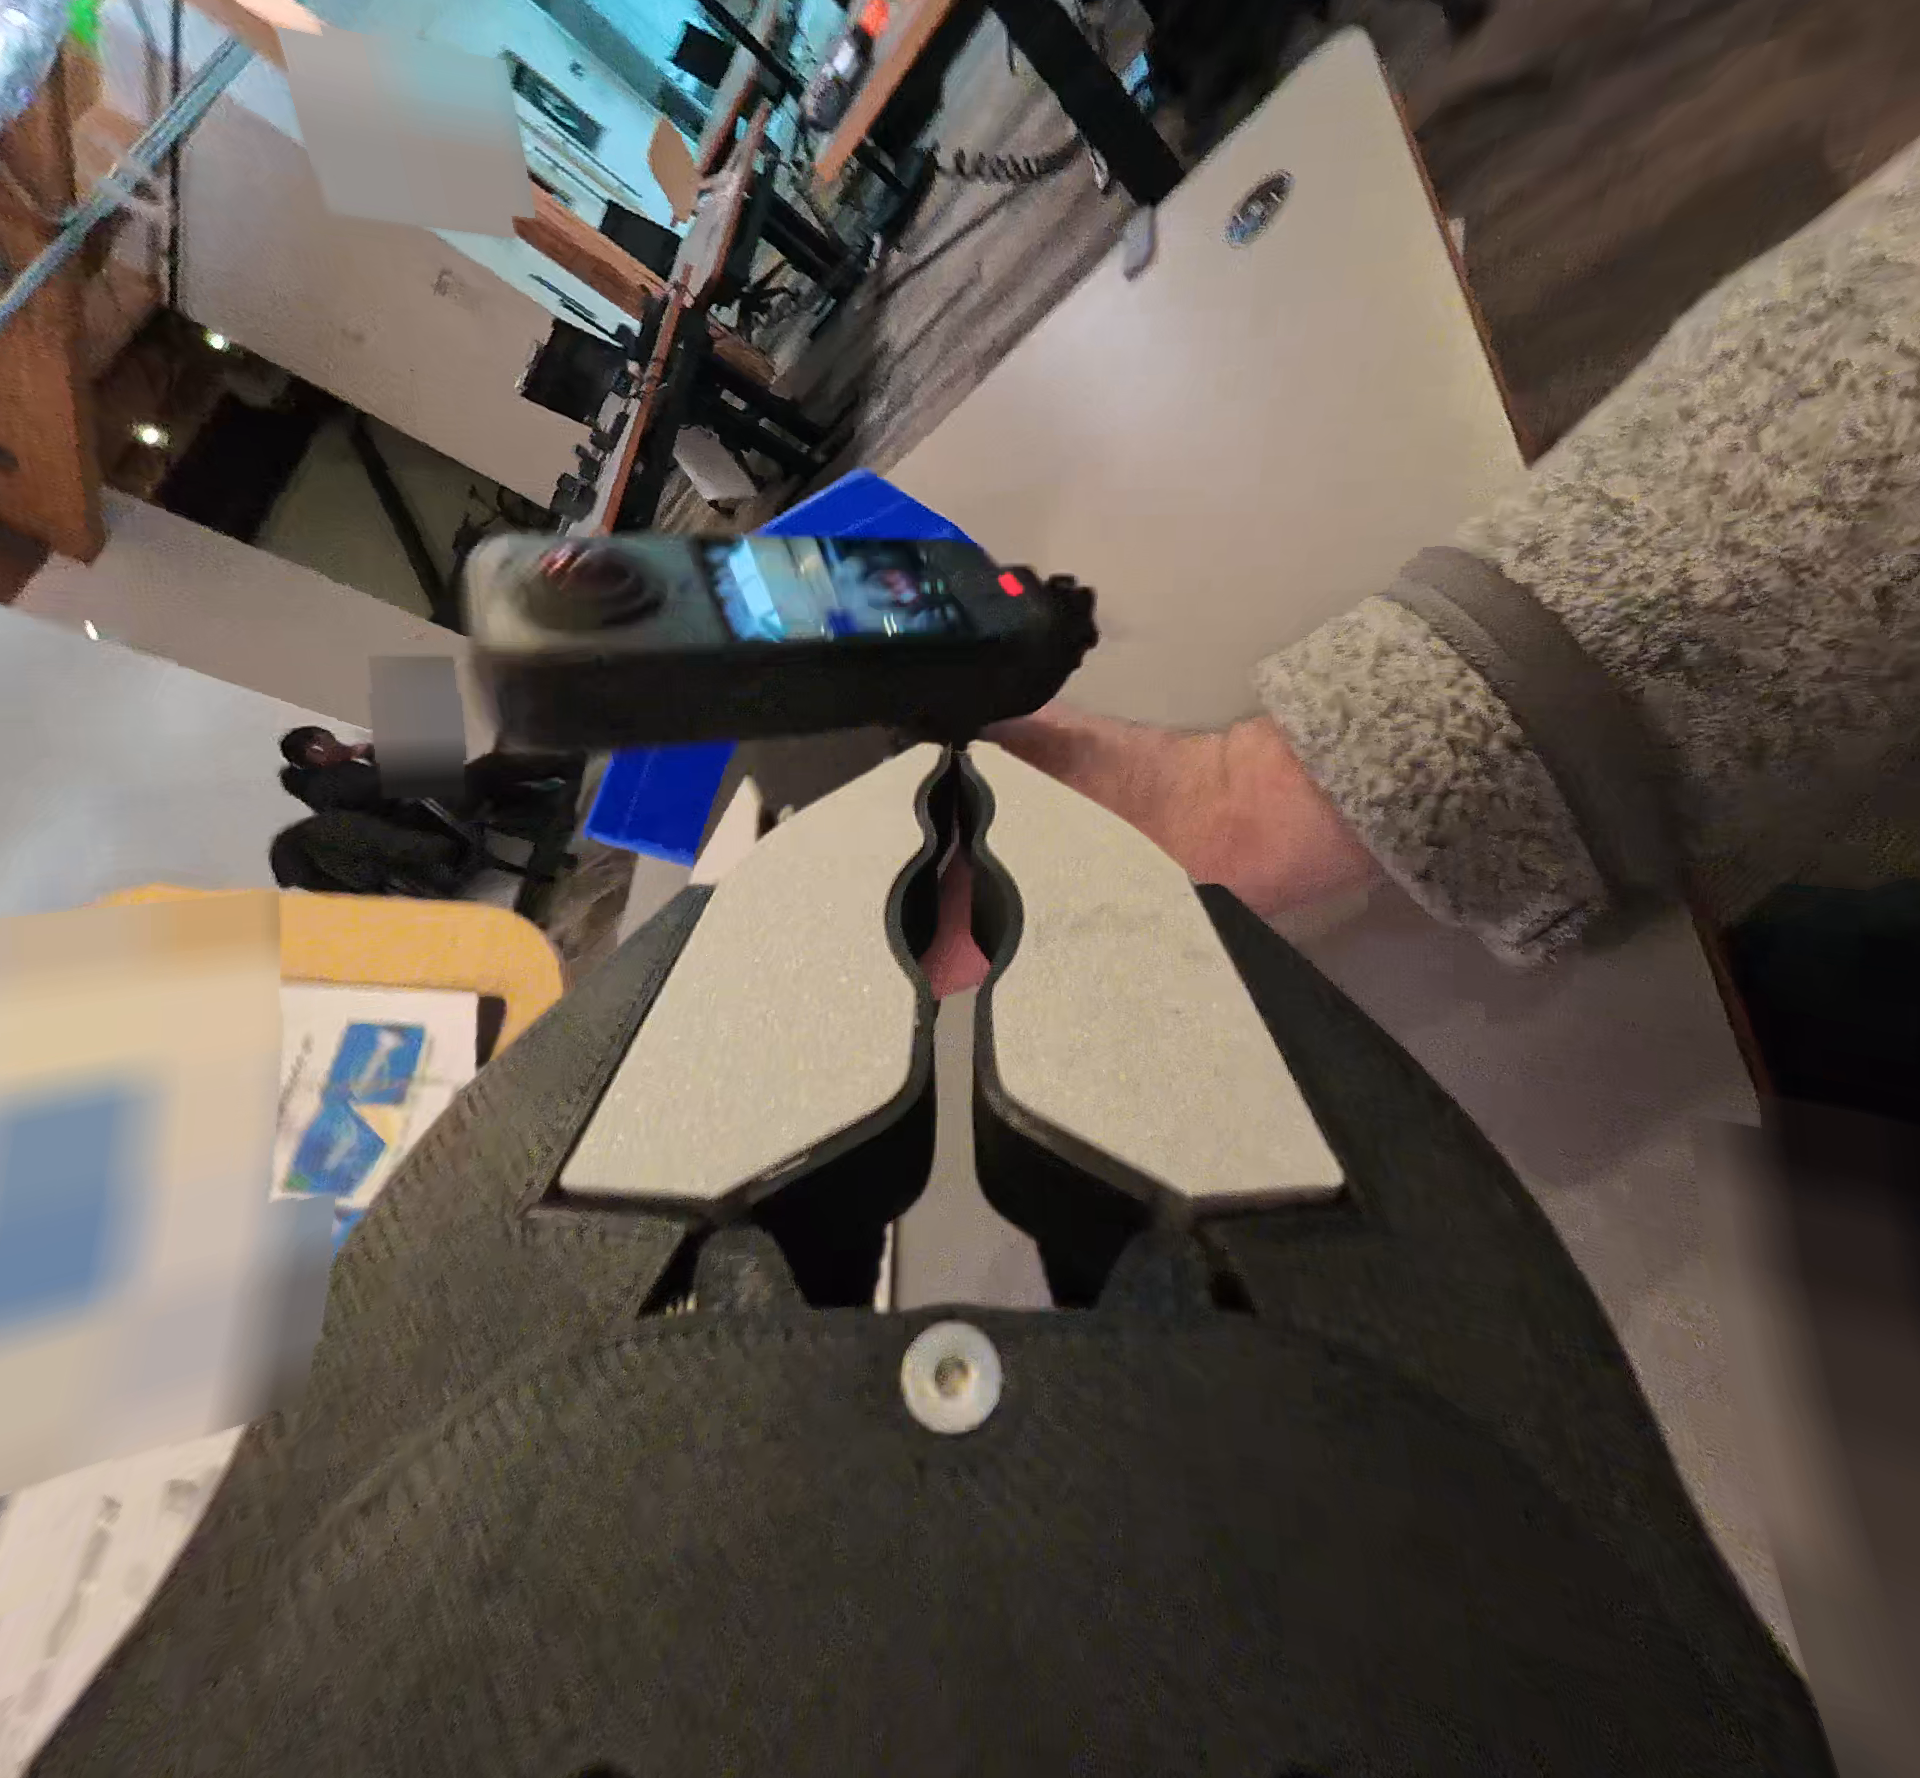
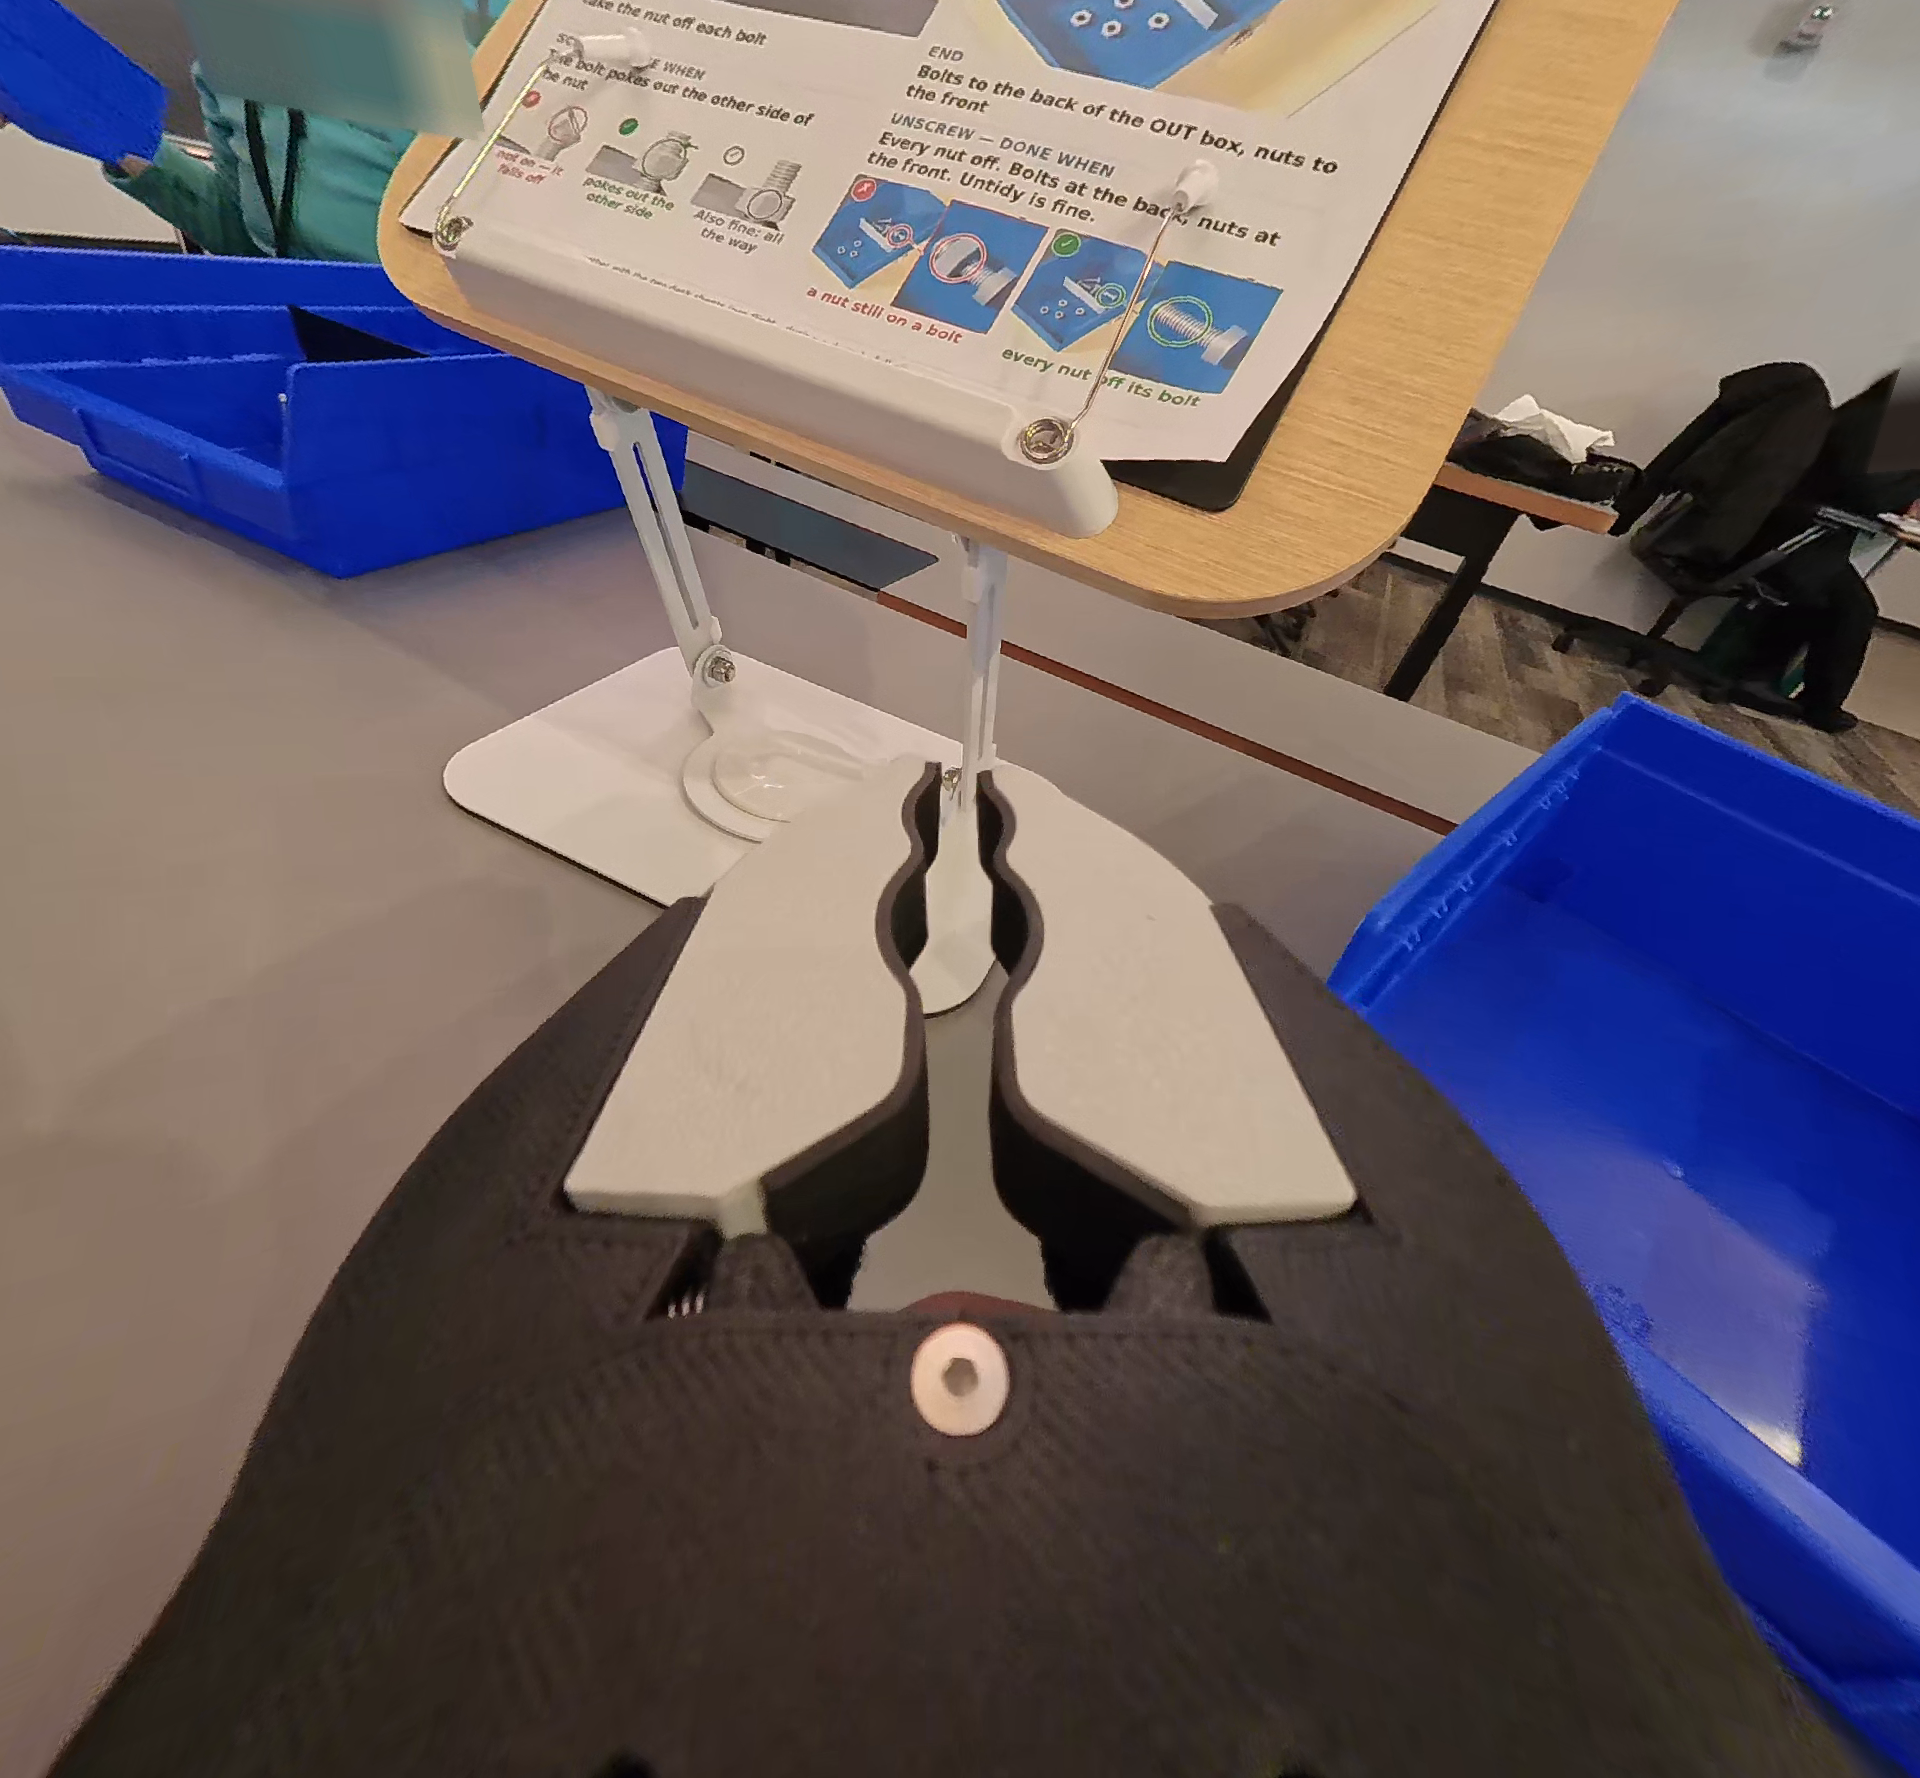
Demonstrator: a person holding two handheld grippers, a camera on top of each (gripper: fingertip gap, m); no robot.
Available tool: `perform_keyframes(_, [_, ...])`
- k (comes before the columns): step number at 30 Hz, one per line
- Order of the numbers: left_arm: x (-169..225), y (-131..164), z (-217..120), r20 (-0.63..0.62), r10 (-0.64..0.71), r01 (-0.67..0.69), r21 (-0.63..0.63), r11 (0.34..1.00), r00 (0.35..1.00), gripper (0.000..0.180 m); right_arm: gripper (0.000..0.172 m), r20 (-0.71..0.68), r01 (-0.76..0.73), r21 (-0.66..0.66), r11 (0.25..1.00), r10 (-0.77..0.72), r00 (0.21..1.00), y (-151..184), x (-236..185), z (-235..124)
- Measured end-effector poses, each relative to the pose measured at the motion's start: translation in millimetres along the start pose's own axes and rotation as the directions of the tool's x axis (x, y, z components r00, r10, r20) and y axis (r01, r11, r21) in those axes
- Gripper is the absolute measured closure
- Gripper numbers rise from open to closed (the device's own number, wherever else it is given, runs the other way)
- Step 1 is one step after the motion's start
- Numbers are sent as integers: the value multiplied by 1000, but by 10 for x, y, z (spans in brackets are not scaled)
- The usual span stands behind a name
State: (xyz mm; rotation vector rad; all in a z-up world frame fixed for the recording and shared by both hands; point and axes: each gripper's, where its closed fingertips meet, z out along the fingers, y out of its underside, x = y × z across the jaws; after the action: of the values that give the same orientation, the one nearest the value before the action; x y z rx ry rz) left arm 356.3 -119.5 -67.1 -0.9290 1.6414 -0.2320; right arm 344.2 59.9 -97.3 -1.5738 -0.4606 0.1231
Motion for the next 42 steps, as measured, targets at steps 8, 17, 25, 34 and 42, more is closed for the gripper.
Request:
perform_keyframes(8, [-418,584,-302,81,-356,343,136,929,931,180,172,4,11,-15,1000,-11,1000,38,4,-14])
perform_keyframes(17, [-724,1386,-258,108,-636,614,181,768,764,180,172,9,9,-53,999,-9,1000,124,5,16])
perform_keyframes(25, [-918,1794,-215,387,-545,565,73,822,744,180,172,36,3,-93,996,0,999,203,-44,60])
perform_keyframes(34, [-1008,2138,-271,500,-520,606,-14,795,693,180,172,17,15,-108,994,-14,1000,225,-28,65])
perform_keyframes(42, [-1069,2196,-448,488,-585,650,48,759,648,180,172,34,-6,-114,993,10,999,261,-7,81])
